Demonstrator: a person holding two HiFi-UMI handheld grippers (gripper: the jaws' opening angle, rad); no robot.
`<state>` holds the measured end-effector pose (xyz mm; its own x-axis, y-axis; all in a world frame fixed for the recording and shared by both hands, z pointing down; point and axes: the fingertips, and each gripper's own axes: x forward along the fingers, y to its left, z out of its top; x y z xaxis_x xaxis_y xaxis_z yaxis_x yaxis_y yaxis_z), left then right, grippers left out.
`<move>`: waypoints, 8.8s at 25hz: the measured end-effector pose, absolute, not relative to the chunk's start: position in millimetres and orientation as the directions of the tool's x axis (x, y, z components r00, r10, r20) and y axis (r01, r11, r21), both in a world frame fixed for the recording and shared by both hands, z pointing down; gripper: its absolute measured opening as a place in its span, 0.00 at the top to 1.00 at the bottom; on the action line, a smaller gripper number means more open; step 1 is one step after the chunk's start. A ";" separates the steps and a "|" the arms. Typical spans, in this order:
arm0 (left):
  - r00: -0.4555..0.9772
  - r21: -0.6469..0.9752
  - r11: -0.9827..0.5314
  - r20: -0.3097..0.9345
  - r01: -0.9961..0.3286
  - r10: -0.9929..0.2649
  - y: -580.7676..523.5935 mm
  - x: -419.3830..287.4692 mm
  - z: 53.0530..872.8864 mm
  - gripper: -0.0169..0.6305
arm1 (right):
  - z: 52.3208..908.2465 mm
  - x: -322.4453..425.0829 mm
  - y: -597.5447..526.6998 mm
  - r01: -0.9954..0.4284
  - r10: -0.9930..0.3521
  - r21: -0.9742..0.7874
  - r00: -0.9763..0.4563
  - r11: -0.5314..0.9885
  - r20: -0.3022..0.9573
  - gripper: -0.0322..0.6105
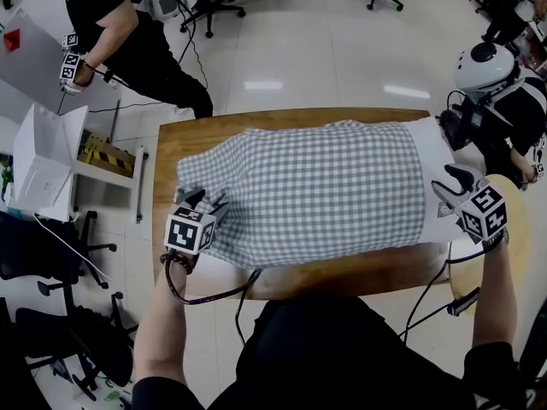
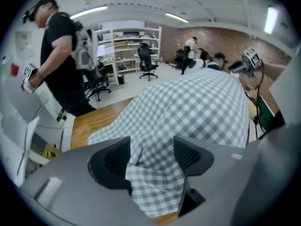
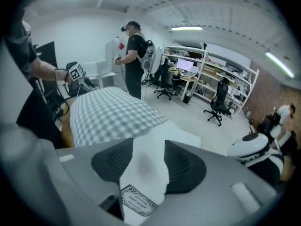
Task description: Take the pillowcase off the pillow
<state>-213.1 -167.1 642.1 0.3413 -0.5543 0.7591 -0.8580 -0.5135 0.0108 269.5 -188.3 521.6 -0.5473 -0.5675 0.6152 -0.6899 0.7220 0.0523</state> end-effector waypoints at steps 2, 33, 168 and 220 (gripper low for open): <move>0.351 -0.056 -0.627 0.789 -0.777 -0.504 -162.1 -196.4 649.6 0.52 | 521.9 263.2 -186.3 -0.629 -0.544 0.117 -0.545 0.768 0.639 0.63; 0.269 0.005 -0.966 0.961 -0.260 -0.067 -178.9 -212.7 720.3 0.39 | 613.6 212.4 -201.9 -0.085 -0.209 0.193 -0.271 0.977 0.939 0.34; 0.184 0.045 -0.982 0.983 -0.186 0.010 -180.1 -191.2 752.8 0.39 | 637.8 167.2 -208.3 -0.120 -0.232 0.202 -0.366 0.972 0.901 0.41; 0.243 -0.045 -0.933 0.960 -0.357 -0.139 -172.7 -233.0 707.3 0.96 | 604.0 186.6 -198.3 -0.149 -0.394 0.366 -0.295 0.919 0.870 0.91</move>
<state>-233.0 -172.7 707.3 0.2432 -0.1390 0.9600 -0.3569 -0.9331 -0.0447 186.6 -198.3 604.0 -0.2951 -0.3943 0.8703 -0.1493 0.9187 0.3656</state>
